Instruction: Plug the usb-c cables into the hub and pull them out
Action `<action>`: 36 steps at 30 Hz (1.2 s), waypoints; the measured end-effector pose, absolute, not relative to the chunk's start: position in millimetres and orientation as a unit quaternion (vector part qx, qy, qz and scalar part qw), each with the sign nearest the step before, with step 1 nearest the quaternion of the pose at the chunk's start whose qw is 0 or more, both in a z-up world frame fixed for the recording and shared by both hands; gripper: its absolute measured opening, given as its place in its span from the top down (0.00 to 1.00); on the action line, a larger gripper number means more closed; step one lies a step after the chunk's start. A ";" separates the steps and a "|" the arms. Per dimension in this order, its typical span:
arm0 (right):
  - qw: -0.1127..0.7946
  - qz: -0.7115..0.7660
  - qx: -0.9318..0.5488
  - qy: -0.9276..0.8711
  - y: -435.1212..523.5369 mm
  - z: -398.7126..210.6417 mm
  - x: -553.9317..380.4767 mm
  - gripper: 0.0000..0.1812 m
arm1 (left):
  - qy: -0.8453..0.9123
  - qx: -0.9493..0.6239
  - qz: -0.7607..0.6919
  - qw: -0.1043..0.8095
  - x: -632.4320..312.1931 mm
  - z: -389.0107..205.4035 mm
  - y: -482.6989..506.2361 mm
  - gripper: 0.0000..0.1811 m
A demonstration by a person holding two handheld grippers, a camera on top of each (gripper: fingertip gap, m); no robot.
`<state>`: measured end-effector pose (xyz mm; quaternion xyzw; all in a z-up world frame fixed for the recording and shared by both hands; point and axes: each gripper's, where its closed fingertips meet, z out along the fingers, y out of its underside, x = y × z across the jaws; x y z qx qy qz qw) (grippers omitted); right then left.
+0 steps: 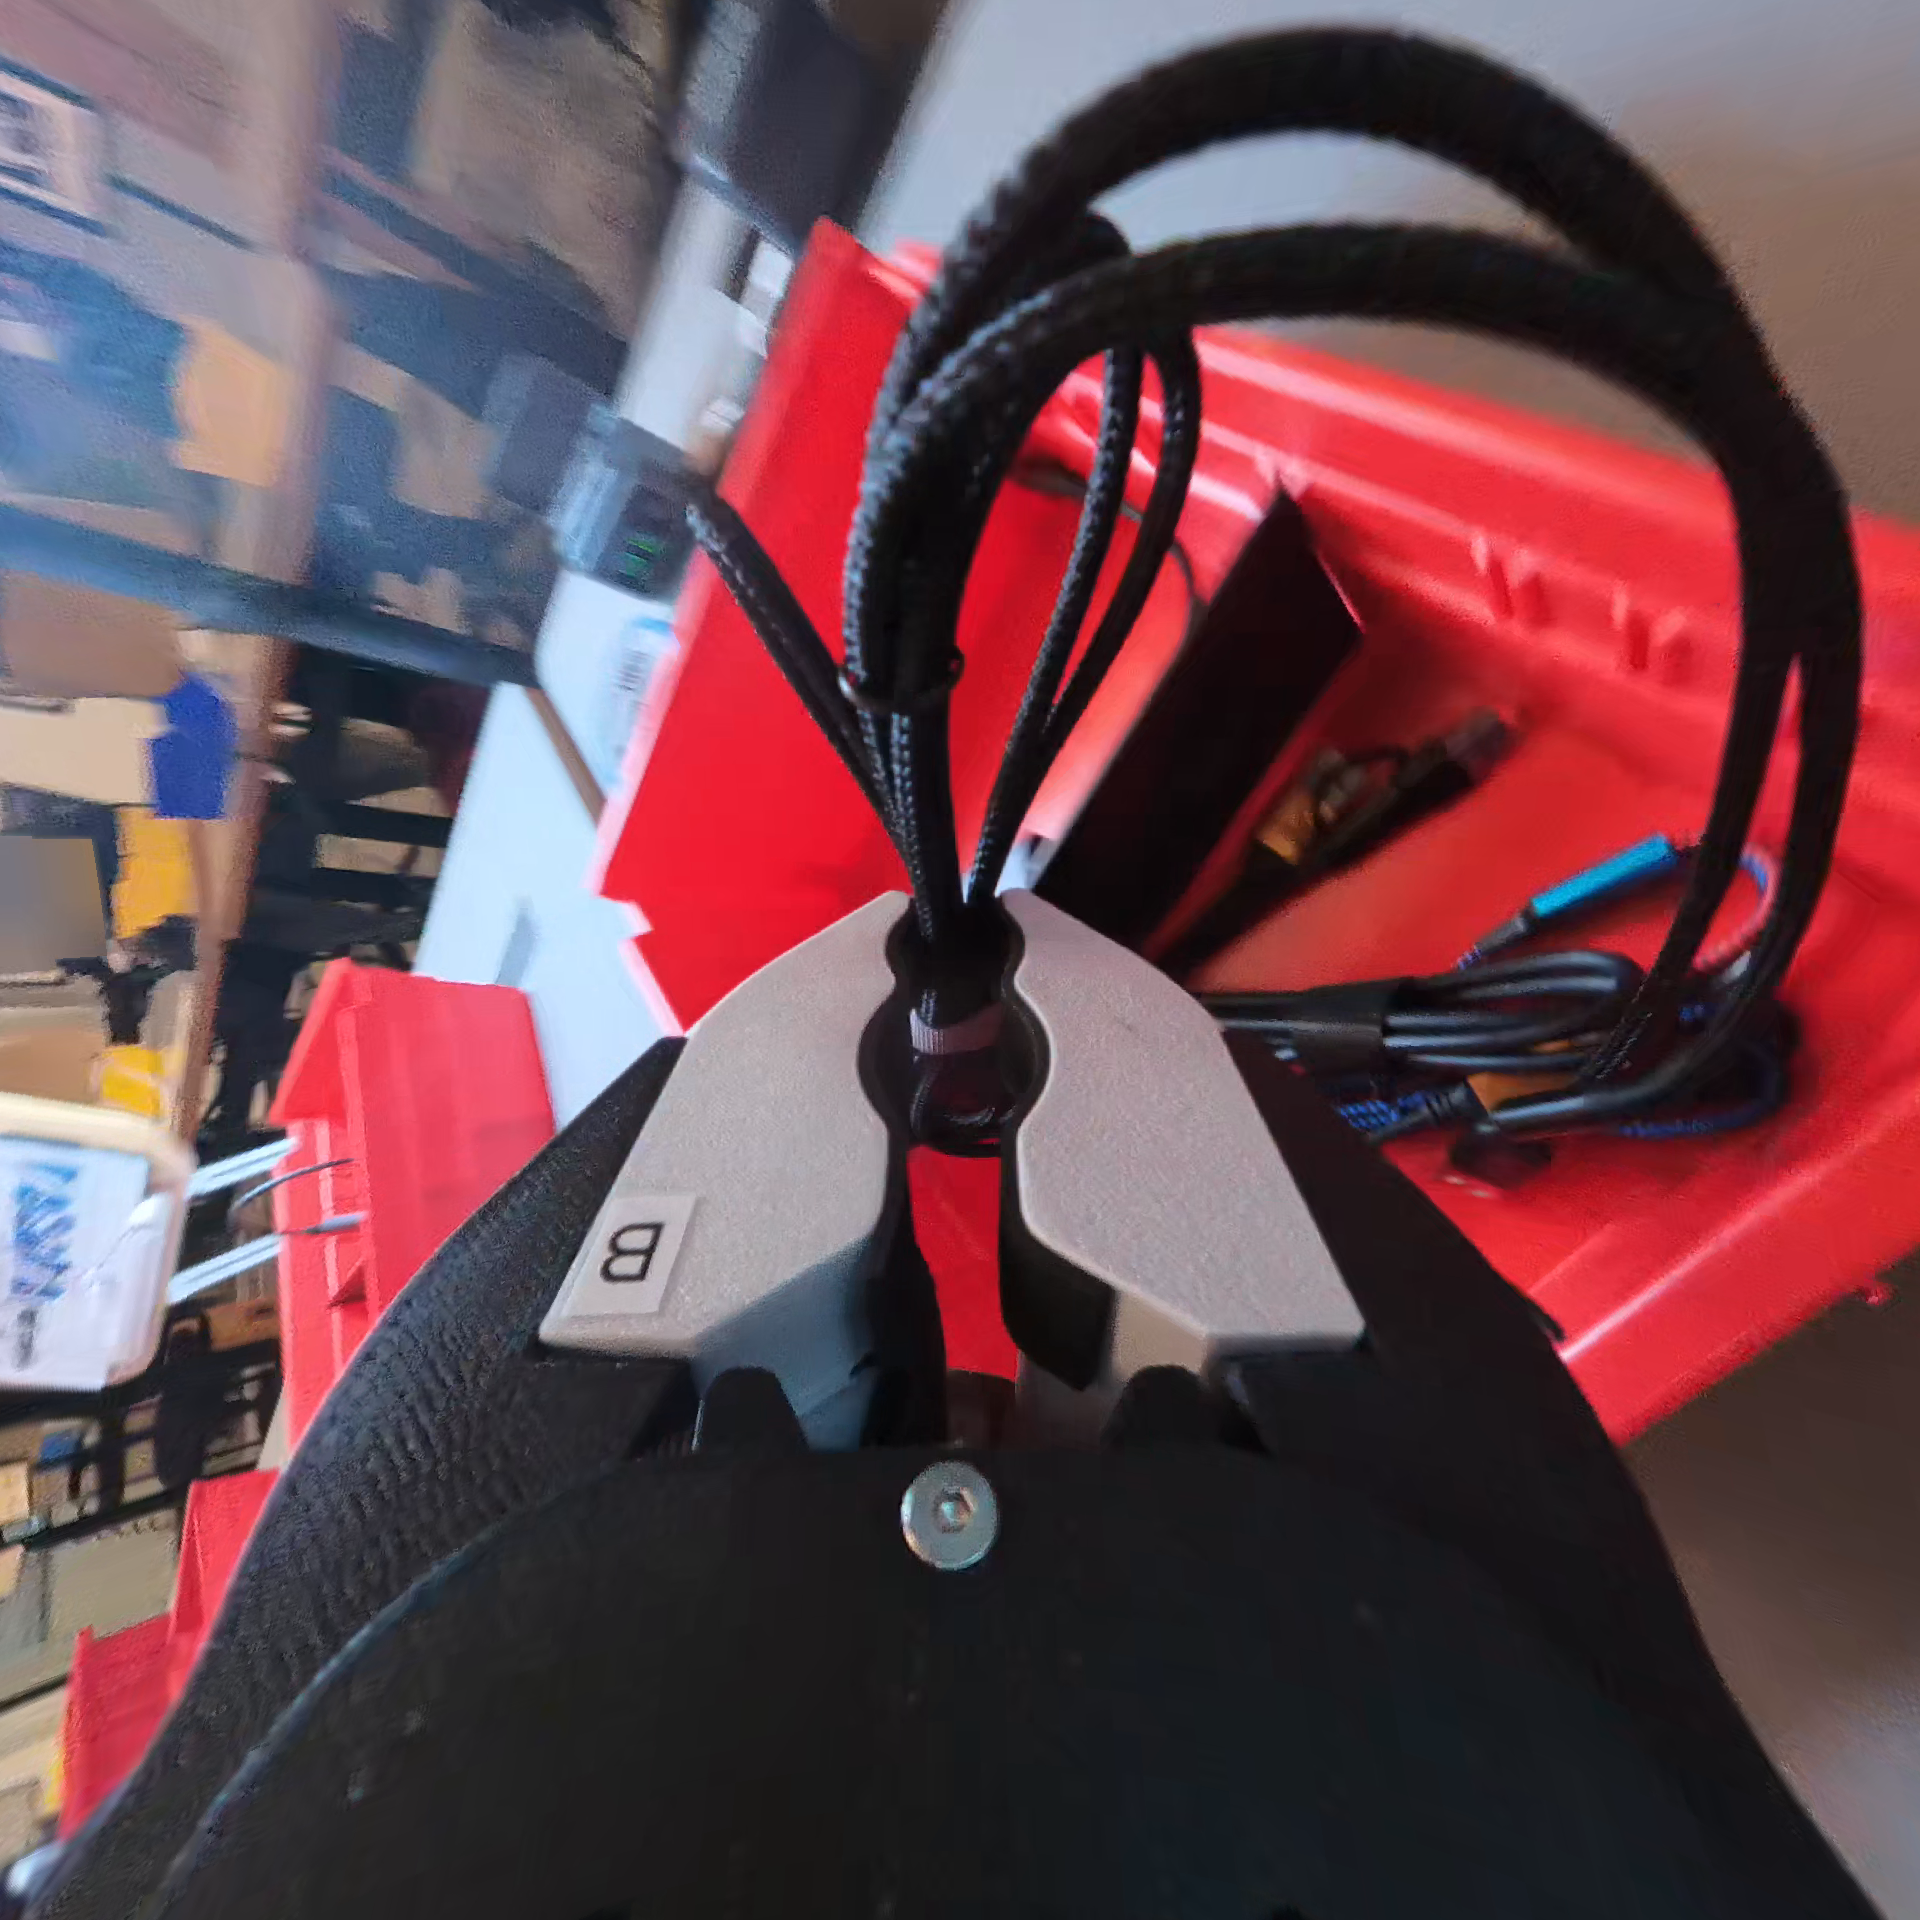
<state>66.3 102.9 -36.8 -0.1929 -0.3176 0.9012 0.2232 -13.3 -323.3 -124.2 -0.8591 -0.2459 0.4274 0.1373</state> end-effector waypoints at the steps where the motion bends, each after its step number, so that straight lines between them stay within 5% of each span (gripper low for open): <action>1: 0.225 0.901 -0.192 -0.317 102.9 -36.5 66.9 0.64 | -0.255 -0.839 0.453 0.158 -10.9 -104.3 -322.3 0.94; 11: 0.224 0.896 -0.193 -0.331 98.0 -39.0 66.0 0.65 | -0.323 -0.584 0.531 0.522 23.3 27.3 -249.2 0.94; 22: 0.097 0.848 -0.066 -0.517 23.3 -72.5 105.2 0.70 | -0.382 -0.477 0.310 0.728 13.0 -38.5 -123.2 0.94; 36: 0.138 0.798 -0.014 -0.587 1.5 -96.9 115.1 0.78 | -0.373 -0.402 0.109 0.829 19.6 -53.0 -78.3 0.94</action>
